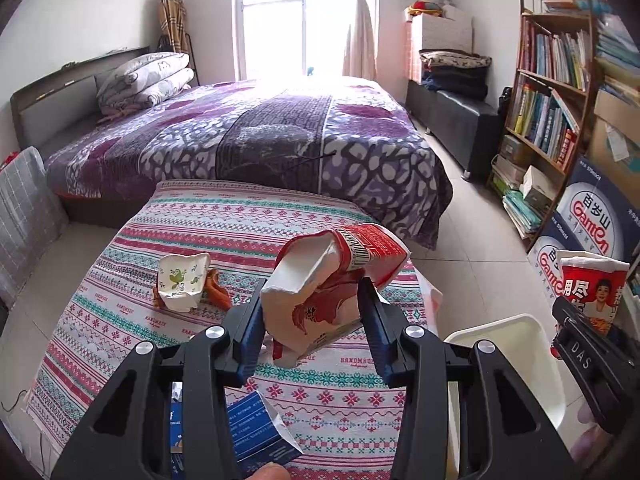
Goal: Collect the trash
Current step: 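Drop the noodle cup into the white bin with the right tool while the left tool drops the wrapper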
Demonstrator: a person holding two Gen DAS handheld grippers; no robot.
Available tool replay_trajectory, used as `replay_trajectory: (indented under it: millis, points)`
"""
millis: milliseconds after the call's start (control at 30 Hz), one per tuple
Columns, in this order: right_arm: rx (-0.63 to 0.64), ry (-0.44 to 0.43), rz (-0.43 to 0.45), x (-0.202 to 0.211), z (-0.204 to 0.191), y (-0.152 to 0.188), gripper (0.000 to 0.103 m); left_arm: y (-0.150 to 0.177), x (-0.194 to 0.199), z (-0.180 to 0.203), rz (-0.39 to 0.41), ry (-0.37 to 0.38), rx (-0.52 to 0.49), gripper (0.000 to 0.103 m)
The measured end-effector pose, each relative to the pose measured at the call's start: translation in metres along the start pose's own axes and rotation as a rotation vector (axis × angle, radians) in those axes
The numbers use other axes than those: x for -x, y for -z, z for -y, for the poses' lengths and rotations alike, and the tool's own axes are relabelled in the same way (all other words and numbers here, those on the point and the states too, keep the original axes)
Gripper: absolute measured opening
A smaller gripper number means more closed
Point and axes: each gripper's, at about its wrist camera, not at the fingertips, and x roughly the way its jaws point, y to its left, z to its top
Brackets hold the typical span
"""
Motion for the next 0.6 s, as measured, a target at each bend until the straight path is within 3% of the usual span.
replay_trajectory:
  millis: [133,200,400,600]
  points:
    - [-0.021,0.025,-0.004,-0.001,0.017,0.000,0.054,0.003,0.000,0.018,-0.008,0.030,-0.031,0.045]
    - [-0.031,0.050,0.010,0.000,0.026,-0.002,0.068,0.004,0.000,0.027,-0.012,0.048,-0.045,0.045]
    - [-0.062,0.095,0.029,0.002,0.053,-0.004,0.077,0.010,0.000,0.054,-0.026,0.091,-0.080,0.045]
    - [-0.106,0.120,0.020,0.002,0.080,-0.005,0.078,0.015,0.003,0.080,-0.034,0.126,-0.116,0.045]
